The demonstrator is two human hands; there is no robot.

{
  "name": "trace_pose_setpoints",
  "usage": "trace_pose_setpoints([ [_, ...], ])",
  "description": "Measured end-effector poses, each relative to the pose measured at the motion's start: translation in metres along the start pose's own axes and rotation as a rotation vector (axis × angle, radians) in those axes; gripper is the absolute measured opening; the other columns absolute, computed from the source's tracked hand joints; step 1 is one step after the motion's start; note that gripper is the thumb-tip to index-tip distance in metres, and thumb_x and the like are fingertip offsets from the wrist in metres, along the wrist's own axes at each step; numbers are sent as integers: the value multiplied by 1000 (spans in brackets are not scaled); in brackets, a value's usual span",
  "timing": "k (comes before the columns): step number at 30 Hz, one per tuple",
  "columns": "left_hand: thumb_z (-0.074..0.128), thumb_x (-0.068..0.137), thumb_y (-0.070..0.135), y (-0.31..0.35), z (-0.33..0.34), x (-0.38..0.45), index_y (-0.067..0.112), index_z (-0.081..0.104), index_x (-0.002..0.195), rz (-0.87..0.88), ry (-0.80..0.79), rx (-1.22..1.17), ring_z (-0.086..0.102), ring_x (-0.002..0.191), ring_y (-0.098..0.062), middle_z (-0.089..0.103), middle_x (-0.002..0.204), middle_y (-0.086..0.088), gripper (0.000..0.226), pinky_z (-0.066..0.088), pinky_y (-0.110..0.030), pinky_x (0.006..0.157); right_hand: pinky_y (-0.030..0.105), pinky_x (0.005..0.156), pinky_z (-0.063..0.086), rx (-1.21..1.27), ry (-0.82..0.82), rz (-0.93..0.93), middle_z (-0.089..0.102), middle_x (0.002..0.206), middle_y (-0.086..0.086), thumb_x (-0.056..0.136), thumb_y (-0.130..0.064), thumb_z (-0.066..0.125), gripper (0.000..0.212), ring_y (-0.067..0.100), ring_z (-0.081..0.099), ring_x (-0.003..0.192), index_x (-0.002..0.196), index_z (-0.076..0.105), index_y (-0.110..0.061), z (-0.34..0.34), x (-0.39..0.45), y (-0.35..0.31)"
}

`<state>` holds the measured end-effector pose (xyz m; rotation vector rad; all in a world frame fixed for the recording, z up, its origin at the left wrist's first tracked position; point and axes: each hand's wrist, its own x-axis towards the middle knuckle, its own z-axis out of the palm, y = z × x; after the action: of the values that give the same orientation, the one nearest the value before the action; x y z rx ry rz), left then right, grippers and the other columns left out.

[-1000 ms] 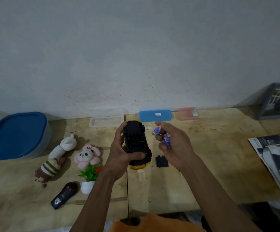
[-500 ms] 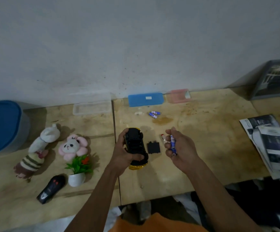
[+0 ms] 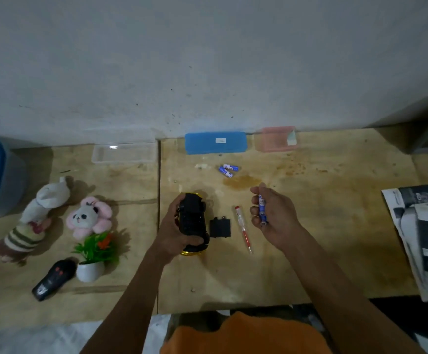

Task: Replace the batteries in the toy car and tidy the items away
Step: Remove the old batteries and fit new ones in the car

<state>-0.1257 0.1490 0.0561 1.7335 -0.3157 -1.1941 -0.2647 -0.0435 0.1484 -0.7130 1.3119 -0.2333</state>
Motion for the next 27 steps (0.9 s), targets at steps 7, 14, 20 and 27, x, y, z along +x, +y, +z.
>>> trace_pose_setpoints([
  [7, 89, 53, -14, -5, -9, 0, 30, 26, 156, -15, 28, 159, 46, 131, -18, 38, 150, 3, 129, 54, -38, 96, 26, 47, 32, 12, -17, 6, 53, 69, 1, 102, -24, 52, 23, 13, 44, 52, 94, 67, -8, -4, 11, -7],
  [14, 94, 49, 6, -11, -13, -5, 33, 22, 158, 32, 68, 305, 37, 134, -20, 27, 152, 0, 133, 43, -45, 108, 26, 47, 34, 54, 19, -6, 55, 71, 2, 102, -26, 53, 24, 13, 45, 54, 94, 69, -9, 0, -9, 9],
  [20, 93, 61, 8, -8, -12, -15, 32, 18, 158, 96, 97, 385, 31, 136, -19, 24, 152, -1, 124, 35, -50, 116, 25, 47, 35, 97, 53, -60, 56, 71, 3, 101, -27, 55, 24, 14, 47, 53, 93, 69, -9, -11, -34, 23],
  [27, 81, 79, 23, 30, 31, -16, 23, 39, 149, 375, 410, 530, 25, 144, -28, 35, 155, -8, 81, 34, -56, 115, 23, 44, 28, 58, 118, -206, 48, 65, -1, 95, -29, 65, 20, 12, 40, 50, 93, 67, -9, -45, -28, 4],
])
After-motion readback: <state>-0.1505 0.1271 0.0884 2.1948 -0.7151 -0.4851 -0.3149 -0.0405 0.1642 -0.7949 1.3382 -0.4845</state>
